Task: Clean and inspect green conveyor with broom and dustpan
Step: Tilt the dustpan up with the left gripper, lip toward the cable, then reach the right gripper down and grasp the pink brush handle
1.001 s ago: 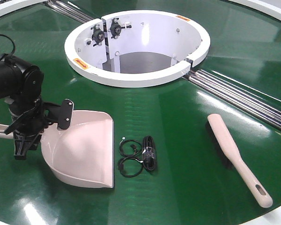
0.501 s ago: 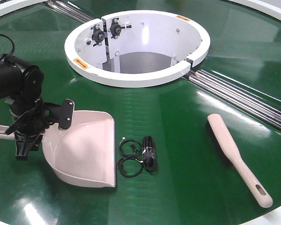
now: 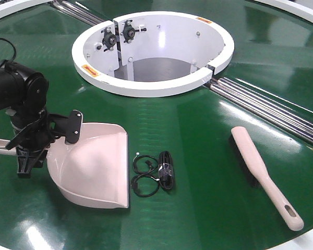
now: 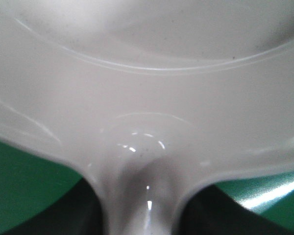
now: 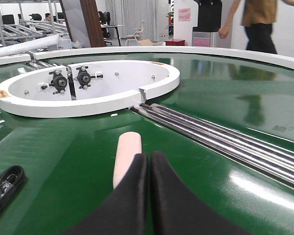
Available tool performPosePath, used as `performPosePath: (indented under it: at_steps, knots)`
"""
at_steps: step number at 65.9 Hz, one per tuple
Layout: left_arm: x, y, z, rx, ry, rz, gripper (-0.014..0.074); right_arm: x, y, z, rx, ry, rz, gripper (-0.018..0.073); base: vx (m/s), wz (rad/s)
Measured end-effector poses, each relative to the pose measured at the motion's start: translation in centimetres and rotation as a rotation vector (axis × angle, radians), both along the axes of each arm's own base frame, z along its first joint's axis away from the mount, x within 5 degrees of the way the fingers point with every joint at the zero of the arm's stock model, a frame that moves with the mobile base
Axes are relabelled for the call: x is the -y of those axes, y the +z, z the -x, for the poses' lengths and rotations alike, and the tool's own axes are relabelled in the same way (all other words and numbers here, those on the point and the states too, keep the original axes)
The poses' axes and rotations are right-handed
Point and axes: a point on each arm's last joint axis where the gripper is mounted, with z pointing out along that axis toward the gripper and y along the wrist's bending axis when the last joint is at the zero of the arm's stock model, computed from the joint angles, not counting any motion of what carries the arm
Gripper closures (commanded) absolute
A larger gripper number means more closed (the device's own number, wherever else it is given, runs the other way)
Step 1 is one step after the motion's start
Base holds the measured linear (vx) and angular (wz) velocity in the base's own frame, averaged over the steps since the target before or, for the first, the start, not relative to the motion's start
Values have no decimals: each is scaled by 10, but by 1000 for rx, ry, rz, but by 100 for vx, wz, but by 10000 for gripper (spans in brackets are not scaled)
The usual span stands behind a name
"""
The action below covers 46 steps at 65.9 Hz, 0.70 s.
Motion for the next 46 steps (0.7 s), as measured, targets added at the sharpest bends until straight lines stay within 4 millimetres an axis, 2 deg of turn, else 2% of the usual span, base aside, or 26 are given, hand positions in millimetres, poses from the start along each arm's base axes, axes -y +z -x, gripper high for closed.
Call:
performPosePath:
  at_steps: [11, 26, 29, 37, 46]
  knots:
    - [0, 0, 0, 0, 0, 0, 603, 0, 1, 0, 13, 0, -1, 568, 0, 0]
    - [0, 0, 0, -1, 0, 0, 603, 0, 18, 1, 168, -2, -2, 568, 0, 0]
    - [0, 0, 0, -1, 0, 0, 603, 0, 26, 3, 190, -2, -2, 568, 0, 0]
    - [0, 0, 0, -1, 0, 0, 603, 0, 64, 6, 224, -2, -1, 568, 0, 0]
    - [0, 0, 0, -1, 0, 0, 602, -1, 100, -9, 52, 1, 8, 568, 0, 0]
